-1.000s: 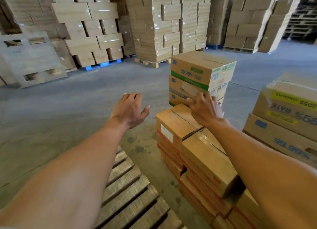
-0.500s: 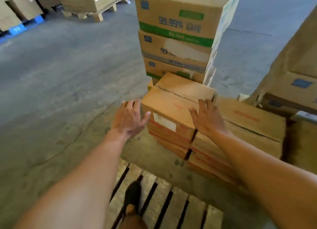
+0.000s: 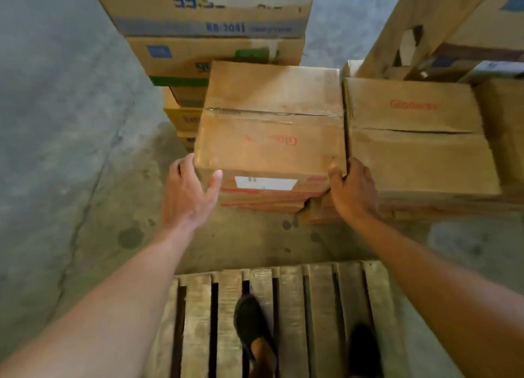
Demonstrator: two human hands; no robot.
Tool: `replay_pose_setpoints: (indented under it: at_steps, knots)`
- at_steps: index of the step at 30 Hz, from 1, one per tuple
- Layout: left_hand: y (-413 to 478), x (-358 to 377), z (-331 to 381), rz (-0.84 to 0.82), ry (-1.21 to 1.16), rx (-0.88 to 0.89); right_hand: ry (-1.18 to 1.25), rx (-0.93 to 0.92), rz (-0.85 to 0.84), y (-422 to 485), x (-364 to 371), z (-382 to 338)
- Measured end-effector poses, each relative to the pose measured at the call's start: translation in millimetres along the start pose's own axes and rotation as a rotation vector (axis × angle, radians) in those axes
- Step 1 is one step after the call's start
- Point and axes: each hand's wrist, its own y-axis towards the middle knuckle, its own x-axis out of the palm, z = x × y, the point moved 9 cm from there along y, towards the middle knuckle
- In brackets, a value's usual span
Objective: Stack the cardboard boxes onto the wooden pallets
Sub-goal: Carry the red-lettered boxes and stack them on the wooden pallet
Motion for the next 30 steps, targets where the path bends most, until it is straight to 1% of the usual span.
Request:
replay_pose_setpoints:
  at_steps: [3, 6, 10, 14, 17, 20, 22, 24, 26, 28, 30]
  knots:
    - [18, 16, -7, 0.015, -0.075, -0.013, 0.022, 0.052, 0.063, 13, 8, 12]
    - [42, 32, -20, 0.046, -0.172, -0.046, 0.029, 0.037, 0.132, 23, 17, 15]
    - [68, 57, -32, 0.065, -0.338, -0.108, 0.058, 0.013, 0.312, 15, 22, 9]
    - [67, 62, -45, 0.190, -0.513, -0.166, 0.252, 0.069, 0.356, 4, 36, 14]
    - [58, 58, -59, 0.267, -0.563, -0.169, 0.371, 0.084, 0.405, 2, 38, 25]
    - [58, 54, -72, 0.330, -0.596, -0.173, 0.500, 0.092, 0.375, 11, 45, 28]
    - [67, 57, -78, 0.323, -0.584, -0.172, 0.596, 0.127, 0.328, 21, 53, 30]
    - [82, 62, -84, 0.283, -0.586, -0.180, 0.743, 0.205, 0.249, 34, 64, 33]
    - [92, 67, -85, 0.231, -0.675, -0.202, 0.929, 0.281, 0.163, 42, 77, 33]
    - [100, 71, -80, 0.189, -0.773, -0.173, 1.078, 0.343, 0.091, 48, 89, 29]
    - [105, 77, -74, 0.087, -0.938, -0.170, 1.127, 0.383, 0.043, 54, 98, 28]
